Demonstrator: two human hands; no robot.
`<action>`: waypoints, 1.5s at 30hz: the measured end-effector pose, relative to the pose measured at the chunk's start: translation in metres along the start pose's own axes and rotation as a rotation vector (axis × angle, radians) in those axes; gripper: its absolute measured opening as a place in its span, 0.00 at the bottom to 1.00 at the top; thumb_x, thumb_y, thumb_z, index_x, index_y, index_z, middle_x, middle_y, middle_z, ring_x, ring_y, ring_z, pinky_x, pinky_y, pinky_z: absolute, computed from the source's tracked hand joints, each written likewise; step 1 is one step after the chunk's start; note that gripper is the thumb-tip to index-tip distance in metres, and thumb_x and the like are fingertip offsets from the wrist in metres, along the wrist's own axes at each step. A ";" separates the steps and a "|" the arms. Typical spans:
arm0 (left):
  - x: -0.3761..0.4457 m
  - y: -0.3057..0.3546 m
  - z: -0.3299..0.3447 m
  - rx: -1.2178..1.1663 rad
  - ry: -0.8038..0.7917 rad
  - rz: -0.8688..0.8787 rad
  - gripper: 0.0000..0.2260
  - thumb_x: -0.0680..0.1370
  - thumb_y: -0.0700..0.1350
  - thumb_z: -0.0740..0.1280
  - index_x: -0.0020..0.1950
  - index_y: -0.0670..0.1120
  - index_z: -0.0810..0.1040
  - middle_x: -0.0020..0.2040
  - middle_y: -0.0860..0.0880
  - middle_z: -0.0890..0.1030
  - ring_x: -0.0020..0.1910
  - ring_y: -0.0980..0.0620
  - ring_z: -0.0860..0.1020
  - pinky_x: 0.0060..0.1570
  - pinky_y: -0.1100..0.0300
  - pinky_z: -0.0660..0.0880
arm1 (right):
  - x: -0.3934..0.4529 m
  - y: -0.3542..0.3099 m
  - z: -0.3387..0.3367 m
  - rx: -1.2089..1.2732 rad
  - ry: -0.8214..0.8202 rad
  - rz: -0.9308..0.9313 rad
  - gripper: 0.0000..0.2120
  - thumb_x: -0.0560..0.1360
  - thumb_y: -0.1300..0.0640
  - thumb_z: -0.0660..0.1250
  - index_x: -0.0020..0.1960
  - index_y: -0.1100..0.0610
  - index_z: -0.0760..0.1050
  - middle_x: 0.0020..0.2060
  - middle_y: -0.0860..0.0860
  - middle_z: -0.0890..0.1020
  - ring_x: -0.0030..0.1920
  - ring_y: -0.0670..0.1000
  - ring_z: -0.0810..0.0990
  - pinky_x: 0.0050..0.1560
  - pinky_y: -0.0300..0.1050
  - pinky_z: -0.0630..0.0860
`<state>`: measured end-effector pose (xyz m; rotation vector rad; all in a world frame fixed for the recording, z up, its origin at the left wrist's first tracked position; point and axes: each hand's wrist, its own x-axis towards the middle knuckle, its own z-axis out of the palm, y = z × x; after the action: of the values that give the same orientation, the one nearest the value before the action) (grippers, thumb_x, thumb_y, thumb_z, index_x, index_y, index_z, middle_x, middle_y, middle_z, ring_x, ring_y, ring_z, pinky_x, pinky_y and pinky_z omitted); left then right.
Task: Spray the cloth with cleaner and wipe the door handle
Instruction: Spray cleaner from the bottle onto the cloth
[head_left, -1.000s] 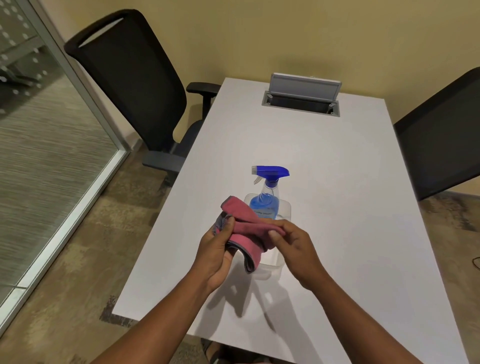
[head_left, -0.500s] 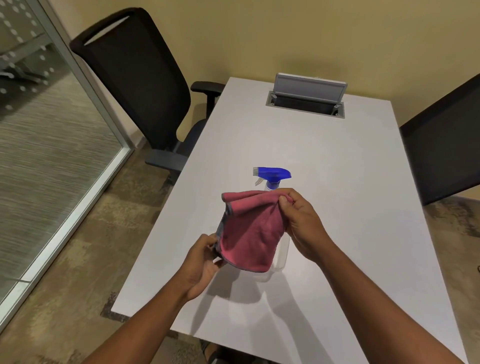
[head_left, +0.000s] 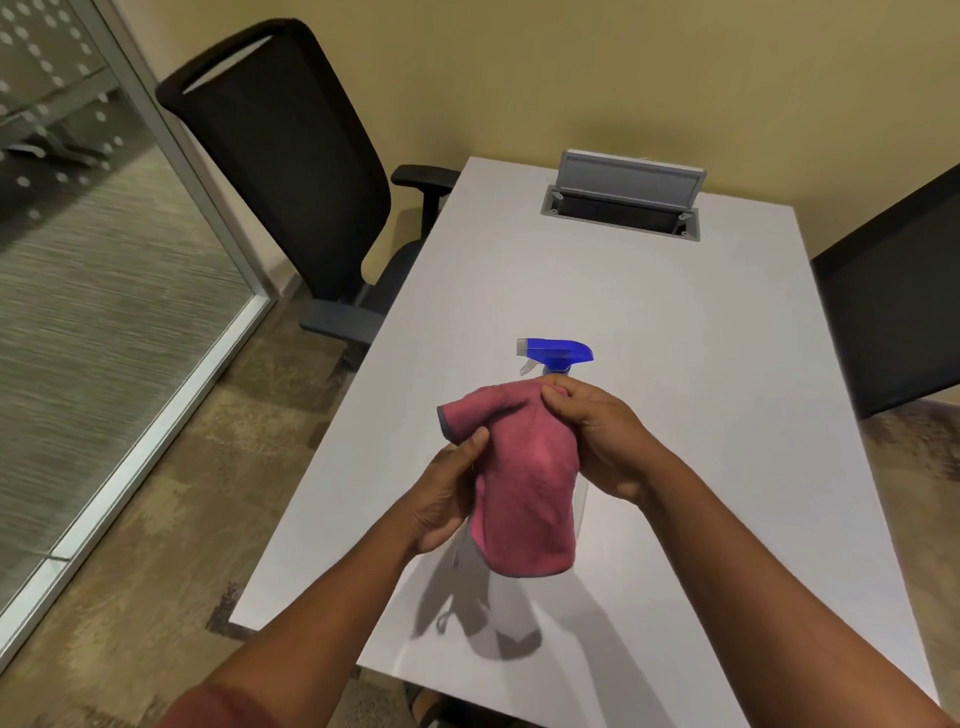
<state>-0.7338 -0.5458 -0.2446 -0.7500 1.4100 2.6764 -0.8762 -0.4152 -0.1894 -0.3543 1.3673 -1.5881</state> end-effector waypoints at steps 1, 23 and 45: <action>0.001 0.000 0.000 -0.029 -0.009 0.007 0.30 0.62 0.65 0.80 0.59 0.53 0.86 0.64 0.49 0.83 0.64 0.52 0.81 0.58 0.59 0.79 | 0.000 0.001 -0.002 0.015 -0.006 0.015 0.14 0.83 0.57 0.60 0.62 0.61 0.78 0.55 0.58 0.84 0.53 0.54 0.83 0.51 0.46 0.80; -0.003 -0.014 -0.013 -0.261 0.096 -0.138 0.23 0.77 0.50 0.70 0.69 0.42 0.77 0.65 0.39 0.82 0.61 0.43 0.83 0.56 0.50 0.82 | 0.022 0.036 -0.025 -0.123 0.475 0.061 0.12 0.76 0.53 0.71 0.56 0.58 0.78 0.51 0.57 0.85 0.44 0.52 0.84 0.42 0.46 0.79; -0.002 0.016 -0.045 -0.439 0.126 -0.071 0.23 0.79 0.53 0.67 0.69 0.41 0.78 0.64 0.39 0.82 0.57 0.41 0.84 0.54 0.46 0.82 | 0.061 0.013 -0.034 -0.579 0.335 -0.329 0.08 0.76 0.52 0.72 0.54 0.52 0.78 0.40 0.51 0.82 0.41 0.45 0.80 0.45 0.39 0.79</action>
<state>-0.7182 -0.5901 -0.2527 -0.9877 0.7914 2.9593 -0.9249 -0.4428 -0.2335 -0.7118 2.1196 -1.5289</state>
